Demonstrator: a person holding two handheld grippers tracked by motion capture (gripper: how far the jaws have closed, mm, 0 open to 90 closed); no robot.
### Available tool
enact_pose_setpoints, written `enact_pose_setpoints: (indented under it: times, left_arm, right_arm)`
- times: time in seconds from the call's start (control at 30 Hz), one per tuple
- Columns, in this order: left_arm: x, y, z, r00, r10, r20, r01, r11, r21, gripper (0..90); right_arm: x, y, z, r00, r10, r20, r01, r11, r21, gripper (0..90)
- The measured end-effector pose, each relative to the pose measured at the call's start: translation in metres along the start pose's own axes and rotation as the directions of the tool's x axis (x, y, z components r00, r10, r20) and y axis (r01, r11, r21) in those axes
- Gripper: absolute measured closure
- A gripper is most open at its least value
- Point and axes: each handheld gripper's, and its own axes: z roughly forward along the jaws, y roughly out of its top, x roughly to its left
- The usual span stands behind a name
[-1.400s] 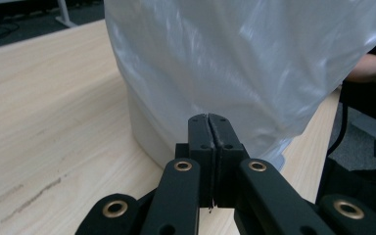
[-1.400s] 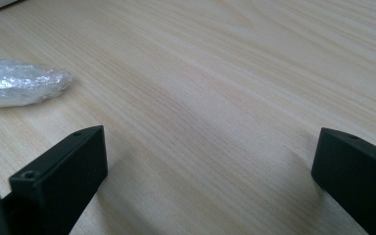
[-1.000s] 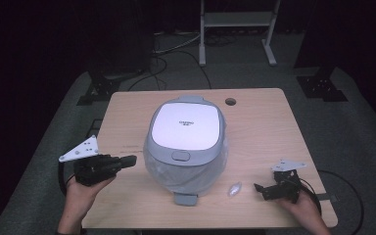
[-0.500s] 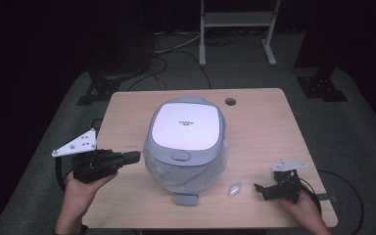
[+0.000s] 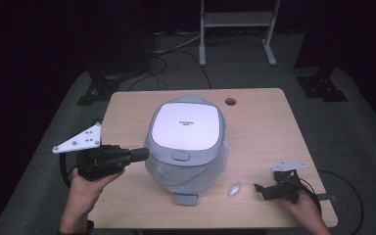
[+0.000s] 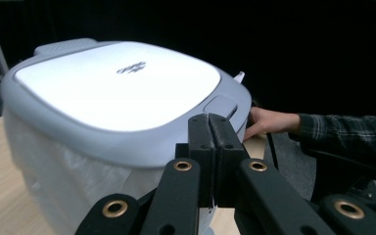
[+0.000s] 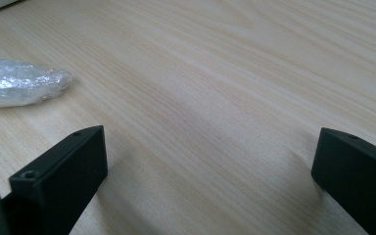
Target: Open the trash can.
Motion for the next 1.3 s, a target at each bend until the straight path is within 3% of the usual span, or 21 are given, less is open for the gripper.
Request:
enact_pose_setpoints:
  times: [0.57, 1.3]
  left_arm:
    - [-0.008, 0.013, 0.028, 0.9977, 0.03, 0.061, -0.03, 0.9995, 0.006, 89.0]
    - [-0.012, 0.012, 0.063, 0.9947, 0.031, 0.098, -0.036, 0.9981, 0.05, 88.9]
  right_arm:
    - [0.0, 0.0, 0.0, 1.0, 0.0, 0.0, 0.0, 1.0, 0.0, 0.0]
    - [0.0, 0.0, 0.0, 1.0, 0.0, 0.0, 0.0, 1.0, 0.0, 0.0]
